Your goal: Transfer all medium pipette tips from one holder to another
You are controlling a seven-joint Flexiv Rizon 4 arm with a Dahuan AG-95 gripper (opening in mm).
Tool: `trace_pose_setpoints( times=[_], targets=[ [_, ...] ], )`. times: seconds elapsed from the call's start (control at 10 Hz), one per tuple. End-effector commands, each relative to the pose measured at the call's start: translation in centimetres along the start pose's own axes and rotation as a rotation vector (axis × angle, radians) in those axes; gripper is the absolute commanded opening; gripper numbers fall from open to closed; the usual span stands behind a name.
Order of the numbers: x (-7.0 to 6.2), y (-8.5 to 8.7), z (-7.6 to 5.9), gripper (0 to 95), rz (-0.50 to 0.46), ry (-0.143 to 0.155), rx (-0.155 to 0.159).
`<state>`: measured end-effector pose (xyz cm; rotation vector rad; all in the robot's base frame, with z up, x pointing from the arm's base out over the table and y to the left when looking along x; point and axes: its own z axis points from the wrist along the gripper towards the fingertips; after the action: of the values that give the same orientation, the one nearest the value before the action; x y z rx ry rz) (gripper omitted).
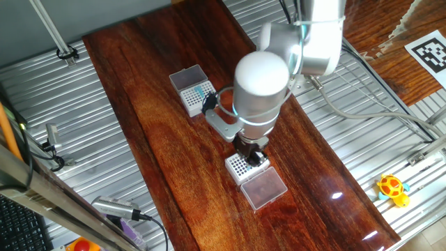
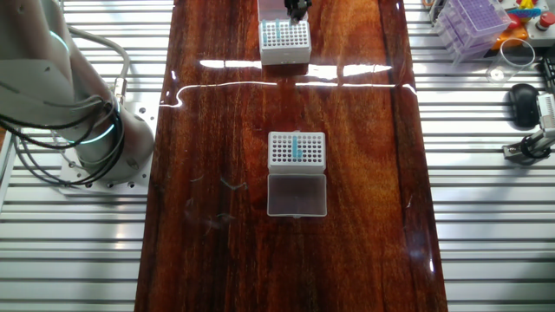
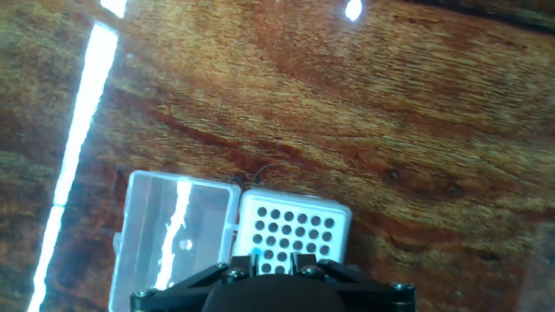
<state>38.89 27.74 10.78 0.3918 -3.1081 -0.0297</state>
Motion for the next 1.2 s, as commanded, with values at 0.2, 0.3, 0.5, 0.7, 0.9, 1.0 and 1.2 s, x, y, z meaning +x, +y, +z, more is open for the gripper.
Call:
trace_pose_setpoints(
  times=[0.2, 0.3, 0.5, 0.7, 0.9, 1.0, 1.2],
  targets=[
    [-0.8, 1.5, 0.5, 19.0, 0.021, -0.012, -0.024],
    [-1.0, 1.9, 0.6, 19.0, 0.025, -0.013, -0.023],
    [-1.1, 1.9, 0.9, 19.0, 0.017, -0.012, -0.023],
    [-0.9, 1.8, 1.2, 19.0, 0.011, -0.011, -0.023],
    [-0.6, 1.8, 1.5, 19.0, 0.003, -0.011, -0.022],
    [-0.5, 1.8, 1.6, 19.0, 0.0, -0.011, -0.022],
    [-0.5, 1.8, 1.9, 19.0, -0.006, -0.012, -0.023]
  ],
)
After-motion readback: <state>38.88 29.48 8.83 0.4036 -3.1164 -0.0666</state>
